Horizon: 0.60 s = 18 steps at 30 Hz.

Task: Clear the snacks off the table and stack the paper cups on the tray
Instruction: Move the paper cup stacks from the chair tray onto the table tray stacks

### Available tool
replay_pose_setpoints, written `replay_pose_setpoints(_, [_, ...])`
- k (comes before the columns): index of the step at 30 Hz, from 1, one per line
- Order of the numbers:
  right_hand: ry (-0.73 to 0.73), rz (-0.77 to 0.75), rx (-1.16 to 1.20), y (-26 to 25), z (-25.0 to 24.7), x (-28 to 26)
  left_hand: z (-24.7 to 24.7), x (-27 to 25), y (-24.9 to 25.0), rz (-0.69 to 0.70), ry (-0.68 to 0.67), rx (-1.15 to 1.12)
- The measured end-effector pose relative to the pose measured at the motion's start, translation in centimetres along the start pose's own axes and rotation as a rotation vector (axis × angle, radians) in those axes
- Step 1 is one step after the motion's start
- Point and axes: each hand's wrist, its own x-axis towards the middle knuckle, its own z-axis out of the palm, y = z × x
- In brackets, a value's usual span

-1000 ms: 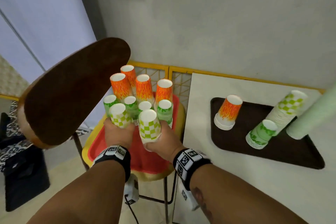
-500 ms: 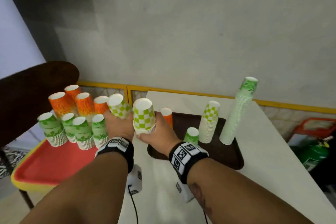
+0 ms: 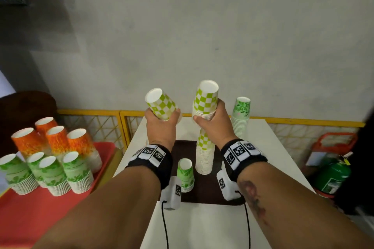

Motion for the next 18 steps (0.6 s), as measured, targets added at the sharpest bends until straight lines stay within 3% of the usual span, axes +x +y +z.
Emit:
replay_pose_setpoints(12, [-0.051, 0.240, -0.176, 10.6, 3.2, 0.9, 0.6, 2.3, -1.0, 0.111, -0.149, 0.125])
replay_pose_setpoints(18, [-0.133, 0.336, -0.151, 11.6, 2.8, -0.7, 3.6, 2.4, -0.2, 0.159, -0.287, 0.147])
